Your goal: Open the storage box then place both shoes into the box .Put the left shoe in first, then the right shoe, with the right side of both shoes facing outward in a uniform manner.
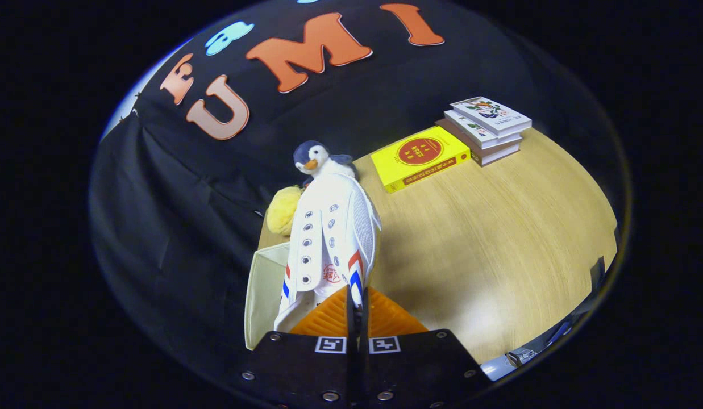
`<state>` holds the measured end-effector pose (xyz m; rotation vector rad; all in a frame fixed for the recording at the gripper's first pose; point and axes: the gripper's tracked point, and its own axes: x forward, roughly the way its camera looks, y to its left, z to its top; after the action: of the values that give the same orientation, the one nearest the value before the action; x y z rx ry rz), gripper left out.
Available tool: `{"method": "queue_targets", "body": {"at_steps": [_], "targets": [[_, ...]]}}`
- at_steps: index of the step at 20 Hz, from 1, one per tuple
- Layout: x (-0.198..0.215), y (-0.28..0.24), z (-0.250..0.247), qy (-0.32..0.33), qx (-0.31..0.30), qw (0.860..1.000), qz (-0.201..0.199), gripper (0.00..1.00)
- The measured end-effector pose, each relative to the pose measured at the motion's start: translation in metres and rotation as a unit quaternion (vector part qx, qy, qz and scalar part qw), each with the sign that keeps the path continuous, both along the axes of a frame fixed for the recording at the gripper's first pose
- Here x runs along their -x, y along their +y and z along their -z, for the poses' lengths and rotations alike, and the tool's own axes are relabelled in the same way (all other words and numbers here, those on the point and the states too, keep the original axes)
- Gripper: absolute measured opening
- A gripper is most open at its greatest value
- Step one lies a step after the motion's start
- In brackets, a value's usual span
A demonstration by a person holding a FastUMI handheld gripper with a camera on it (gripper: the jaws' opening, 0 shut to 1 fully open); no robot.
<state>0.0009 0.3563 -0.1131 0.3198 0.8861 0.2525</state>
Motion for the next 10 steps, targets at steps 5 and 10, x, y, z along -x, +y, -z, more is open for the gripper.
{"method": "queue_targets", "body": {"at_steps": [5, 10], "targets": [[0.018, 0.073, 0.014, 0.022, -0.006, 1.0, -0.017, 0.0], [0.027, 0.101, 0.039, 0.029, 0.044, 0.998, -0.019, 0.0]]}}
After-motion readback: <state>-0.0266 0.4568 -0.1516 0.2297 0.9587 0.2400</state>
